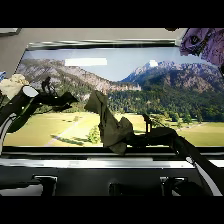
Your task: Fold the clothes and pants, and hang the long-sleeved shirts on hangers.
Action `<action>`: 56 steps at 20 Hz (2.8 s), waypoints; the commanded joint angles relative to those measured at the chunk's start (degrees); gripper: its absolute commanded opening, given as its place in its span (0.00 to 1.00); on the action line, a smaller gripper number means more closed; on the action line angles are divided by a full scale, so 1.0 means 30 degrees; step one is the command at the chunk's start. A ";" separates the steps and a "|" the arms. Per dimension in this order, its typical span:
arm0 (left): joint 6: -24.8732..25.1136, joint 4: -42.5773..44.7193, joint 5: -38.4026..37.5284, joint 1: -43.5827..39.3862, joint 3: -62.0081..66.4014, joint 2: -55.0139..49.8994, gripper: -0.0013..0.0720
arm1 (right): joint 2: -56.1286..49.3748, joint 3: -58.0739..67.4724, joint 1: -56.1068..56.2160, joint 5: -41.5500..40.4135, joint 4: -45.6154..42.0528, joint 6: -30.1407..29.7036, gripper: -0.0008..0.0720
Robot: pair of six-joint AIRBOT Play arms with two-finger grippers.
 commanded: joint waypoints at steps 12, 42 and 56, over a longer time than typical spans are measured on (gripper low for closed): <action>0.1996 -0.3949 0.4772 -0.2069 0.0015 -0.4692 0.41 | 0.0845 0.0029 -0.0095 -0.0357 -0.0248 0.0153 0.05; -0.2659 0.7934 -0.2696 0.3322 0.7074 1.3369 0.04 | 0.3111 2.5806 -0.0095 -0.8014 -2.1791 0.9836 0.05; -0.3701 0.7854 -0.0627 0.1472 0.7074 -0.4634 0.04 | -1.5460 2.5653 -0.0095 -0.1741 -1.5344 1.1446 0.06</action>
